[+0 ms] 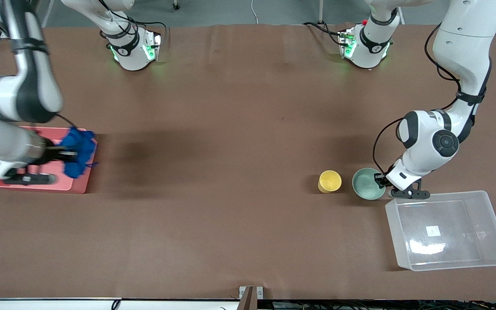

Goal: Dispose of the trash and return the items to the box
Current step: 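Carry the cloth into the pink bin while the left gripper grasps the bowl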

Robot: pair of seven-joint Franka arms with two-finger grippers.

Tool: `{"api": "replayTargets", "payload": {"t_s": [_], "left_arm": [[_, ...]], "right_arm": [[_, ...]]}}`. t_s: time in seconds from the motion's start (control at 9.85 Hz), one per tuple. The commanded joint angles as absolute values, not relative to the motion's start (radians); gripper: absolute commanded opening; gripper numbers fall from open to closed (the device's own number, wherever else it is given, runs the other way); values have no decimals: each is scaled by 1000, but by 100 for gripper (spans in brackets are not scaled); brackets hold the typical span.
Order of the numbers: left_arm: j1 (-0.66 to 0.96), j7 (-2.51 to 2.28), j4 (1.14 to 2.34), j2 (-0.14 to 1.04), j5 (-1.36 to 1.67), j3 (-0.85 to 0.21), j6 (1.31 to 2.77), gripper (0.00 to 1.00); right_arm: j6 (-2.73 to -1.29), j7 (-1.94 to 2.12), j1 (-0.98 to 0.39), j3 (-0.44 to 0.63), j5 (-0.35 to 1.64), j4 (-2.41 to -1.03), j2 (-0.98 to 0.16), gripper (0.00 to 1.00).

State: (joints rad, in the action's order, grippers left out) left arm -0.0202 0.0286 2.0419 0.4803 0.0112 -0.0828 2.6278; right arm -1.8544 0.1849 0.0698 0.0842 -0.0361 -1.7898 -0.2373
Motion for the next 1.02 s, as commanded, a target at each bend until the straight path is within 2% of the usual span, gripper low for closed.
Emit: {"api": "replayTargets", "payload": {"t_s": [0.0,0.2,0.3,0.51,0.61,0.71,0.91], "left_arm": [[-26,26,2048,441,-6,-87,2599,2],[-32,37,1995,396,-5,-89,2496,1],[-32,38,1929,391,-3,-87,2423,1],[-49,50,1739,426,-2,-84,2271,1],[-73,96,1639,469,3,-86,2232,0],[-109,162,1524,530,5,-86,2185,0],[-158,295,1367,647,0,-78,2123,0]], "right_arm": [[-1934,402,71,217,-61,-1835,-245,1],[-2134,521,84,290,-66,-1966,-276,1],[-2246,520,90,290,-64,-2050,-284,2],[-2327,517,94,290,-55,-2079,-360,4],[-2326,517,94,290,-55,-2080,-373,27],[-2327,518,95,290,-55,-2082,-380,99],[-2321,506,91,288,-49,-2047,-374,100]]}}
